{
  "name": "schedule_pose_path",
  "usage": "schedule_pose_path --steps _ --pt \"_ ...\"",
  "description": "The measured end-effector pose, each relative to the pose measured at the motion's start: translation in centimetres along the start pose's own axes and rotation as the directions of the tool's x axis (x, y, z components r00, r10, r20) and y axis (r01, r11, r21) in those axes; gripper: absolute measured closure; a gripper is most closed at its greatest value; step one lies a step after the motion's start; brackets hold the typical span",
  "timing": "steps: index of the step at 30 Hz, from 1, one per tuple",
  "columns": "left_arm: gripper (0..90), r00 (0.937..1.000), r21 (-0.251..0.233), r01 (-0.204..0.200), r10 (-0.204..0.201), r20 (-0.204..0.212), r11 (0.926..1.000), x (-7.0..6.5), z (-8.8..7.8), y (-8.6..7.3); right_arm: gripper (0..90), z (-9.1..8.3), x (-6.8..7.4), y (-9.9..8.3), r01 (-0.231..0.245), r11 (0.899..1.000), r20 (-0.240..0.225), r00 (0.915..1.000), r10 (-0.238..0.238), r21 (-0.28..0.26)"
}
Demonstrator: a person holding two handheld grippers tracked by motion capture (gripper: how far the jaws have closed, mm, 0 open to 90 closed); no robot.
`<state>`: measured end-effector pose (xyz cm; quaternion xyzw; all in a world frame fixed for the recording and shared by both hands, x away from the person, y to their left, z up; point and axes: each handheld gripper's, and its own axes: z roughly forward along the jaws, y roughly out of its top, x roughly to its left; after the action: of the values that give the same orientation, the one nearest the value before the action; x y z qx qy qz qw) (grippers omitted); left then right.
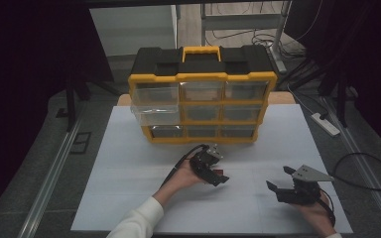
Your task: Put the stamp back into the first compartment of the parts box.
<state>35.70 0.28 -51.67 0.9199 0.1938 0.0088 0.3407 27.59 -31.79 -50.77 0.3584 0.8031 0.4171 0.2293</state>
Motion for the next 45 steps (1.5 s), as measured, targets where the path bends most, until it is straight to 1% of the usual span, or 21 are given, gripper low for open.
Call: schedule_pose_path --steps 1,3,4,6,8,9,11,13,14,15,16,17,21,25,27,33,36,37,41,43,45 --pt "25.2 1.0 0.005 -0.006 0.006 0.007 1.0 0.0 0.0 0.0 17.6 0.0 0.0 0.0 0.002 1.0 0.001 1.0 -0.002 0.002" --pt "27.2 0.9999 0.008 -0.014 0.014 0.011 0.9999 0.0 0.0 0.0 17.6 0.0 0.0 0.0 0.002 1.0 0.001 1.0 -0.002 0.002" --pt "29.9 0.9998 0.013 -0.017 0.017 0.011 0.9998 0.0 0.0 -0.1 17.6 0.0 0.0 0.0 0.002 1.0 0.001 1.0 -0.002 0.002" --pt "39.1 0.9999 0.028 -0.016 0.016 0.005 0.9995 -0.1 0.2 -0.1 17.6 0.0 0.0 0.0 0.001 1.0 0.001 1.0 -0.001 0.001" --pt "41.0 0.9998 0.035 -0.022 0.022 0.001 0.9991 -0.1 0.3 -0.1 17.6 0.0 0.0 0.0 0.001 1.0 0.001 1.0 -0.001 0.001" --pt "47.4 0.9997 0.038 -0.025 0.025 -0.001 0.9989 -0.2 0.3 -0.1 17.6 0.0 0.0 0.0 0.003 1.0 0.002 1.0 -0.003 0.002" --pt "53.0 0.9994 0.041 -0.034 0.035 -0.001 0.9985 -0.2 0.2 -0.1 17.7 0.0 0.0 0.0 0.003 1.0 0.002 1.0 -0.003 0.002" --pt "59.7 0.9984 0.056 -0.054 0.055 -0.014 0.997 -0.2 0.2 -0.1 17.7 0.0 0.0 0.0 0.002 1.0 0.002 1.0 -0.002 0.003" --pt "63.4 0.9984 0.056 -0.054 0.055 -0.014 0.997 -0.2 0.2 -0.1 17.7 0.0 0.0 0.0 0.002 1.0 0.002 1.0 -0.002 0.003" --pt "63.4 0.998 0.063 -0.057 0.059 -0.024 0.9964 -0.2 0.2 -0.1 17.7 0.0 0.0 0.0 0.001 1.0 0.002 1.0 -0.001 0.001" --pt "69.8 0.9978 0.067 -0.061 0.062 -0.022 0.9959 -0.2 0.2 -0.1 17.7 0.0 0.0 0.0 0.003 1.0 0.002 1.0 -0.003 0.003" --pt "74.0 0.9973 0.07 -0.067 0.069 -0.027 0.9953 -0.2 0.2 -0.1 17.7 0.0 0.0 0.0 0.003 1.0 0.002 1.0 -0.003 0.003" --pt "74.2 0.9964 0.071 -0.076 0.078 -0.034 0.9946 -0.3 0.0 0.0 17.7 0.0 0.0 0.0 0.002 1.0 0.001 1.0 -0.002 0.001" --pt "74.2 0.9969 0.037 -0.068 0.069 -0.037 0.997 -0.4 -0.6 0.0 17.7 0.0 0.0 0.0 0.003 1.0 0.001 1.0 -0.003 0.001" --pt "74.2 0.9972 0.032 -0.065 0.067 -0.035 0.9974 -0.4 -0.7 0.0 17.7 0.0 0.0 0.0 0.003 1.0 0.001 1.0 -0.003 0.0" --pt "74.2 0.9974 -0.022 -0.065 0.064 -0.034 0.9977 -0.7 -2.2 0.2 17.7 -0.1 0.0 0.0 0.002 1.0 0.001 1.0 -0.002 0.0" --pt "74.1 0.997 -0.046 -0.068 0.067 -0.04 0.9966 -0.9 -2.9 0.2 17.7 0.0 0.0 0.0 0.004 1.0 0.002 1.0 -0.004 -0.001" --pt "74.1 0.9969 -0.062 -0.068 0.065 -0.044 0.9958 -1.0 -3.3 0.2 17.7 0.0 0.0 0.0 0.004 1.0 0.003 1.0 -0.004 -0.002" --pt "74.1 0.9968 -0.081 -0.067 0.064 -0.049 0.9944 -1.1 -4.2 0.2 17.7 -0.1 0.1 0.0 0.006 1.0 0.004 1.0 -0.006 -0.003" --pt "74.1 0.9972 -0.105 -0.06 0.055 -0.051 0.9927 -1.3 -4.9 0.2 17.7 -0.1 0.1 0.0 0.004 1.0 0.005 1.0 -0.004 -0.005" --pt "74.1 0.9972 -0.113 -0.06 0.054 -0.052 0.9918 -1.4 -5.2 0.3 17.7 -0.1 0.1 0.0 0.005 1.0 0.005 1.0 -0.005 -0.005"
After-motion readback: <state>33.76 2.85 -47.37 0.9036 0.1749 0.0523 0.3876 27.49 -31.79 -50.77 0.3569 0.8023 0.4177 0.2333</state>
